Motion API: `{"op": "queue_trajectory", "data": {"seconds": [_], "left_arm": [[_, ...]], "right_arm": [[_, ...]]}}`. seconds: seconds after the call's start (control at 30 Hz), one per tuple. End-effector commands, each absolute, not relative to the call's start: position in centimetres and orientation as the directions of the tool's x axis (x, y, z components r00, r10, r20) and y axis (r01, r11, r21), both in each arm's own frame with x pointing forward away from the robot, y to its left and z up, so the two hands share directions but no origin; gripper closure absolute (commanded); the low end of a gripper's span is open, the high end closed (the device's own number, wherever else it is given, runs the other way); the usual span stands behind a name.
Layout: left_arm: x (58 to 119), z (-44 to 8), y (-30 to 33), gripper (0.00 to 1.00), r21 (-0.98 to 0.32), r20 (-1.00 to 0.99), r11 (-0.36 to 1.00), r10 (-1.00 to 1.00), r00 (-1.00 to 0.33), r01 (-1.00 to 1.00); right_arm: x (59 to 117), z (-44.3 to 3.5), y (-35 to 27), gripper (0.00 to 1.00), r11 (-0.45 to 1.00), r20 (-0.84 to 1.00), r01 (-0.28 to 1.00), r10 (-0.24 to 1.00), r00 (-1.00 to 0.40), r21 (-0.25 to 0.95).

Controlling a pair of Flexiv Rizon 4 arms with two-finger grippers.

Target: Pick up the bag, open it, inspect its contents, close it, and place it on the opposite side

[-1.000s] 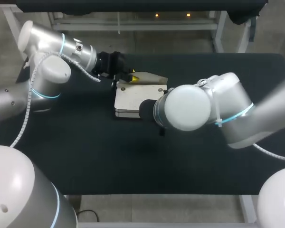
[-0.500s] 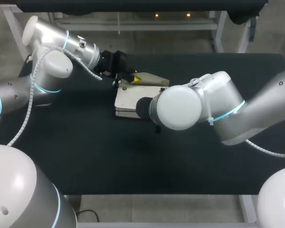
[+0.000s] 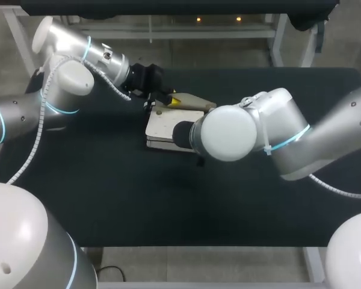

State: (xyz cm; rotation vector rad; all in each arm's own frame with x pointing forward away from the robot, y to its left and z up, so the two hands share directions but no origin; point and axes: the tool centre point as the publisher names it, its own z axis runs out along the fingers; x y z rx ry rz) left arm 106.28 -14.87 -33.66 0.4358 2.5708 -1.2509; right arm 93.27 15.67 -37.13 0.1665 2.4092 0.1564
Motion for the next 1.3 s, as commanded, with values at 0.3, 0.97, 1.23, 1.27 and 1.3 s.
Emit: {"op": "queue_trajectory", "data": {"seconds": [0.3,0.97,1.23,1.27,1.3], "left_arm": [[106.24,-33.64,-14.63,1.0,-0.72,-0.351,0.582,0.164,-0.922,0.378],[105.88,-33.77,-14.41,1.0,-0.716,-0.349,0.583,0.177,-0.92,0.383],[105.67,-33.66,-14.32,1.0,-0.715,-0.353,0.58,0.184,-0.918,0.391],[105.64,-33.65,-14.32,1.0,-0.714,-0.353,0.58,0.185,-0.917,0.392],[105.6,-33.65,-14.32,1.0,-0.713,-0.354,0.58,0.186,-0.917,0.393]], "right_arm": [[93.77,-37.3,15.71,0.67,0.984,-0.656,0.081,0.165,-0.737,0.157],[93.58,-36.75,16.05,0.77,0.986,-0.696,0.082,0.159,-0.701,0.143],[93.57,-36.69,16.11,0.92,0.986,-0.703,0.082,0.159,-0.694,0.142],[93.57,-36.68,16.11,0.95,0.986,-0.704,0.083,0.159,-0.693,0.142],[93.57,-36.68,16.11,0.99,0.986,-0.704,0.083,0.159,-0.692,0.142]]}}
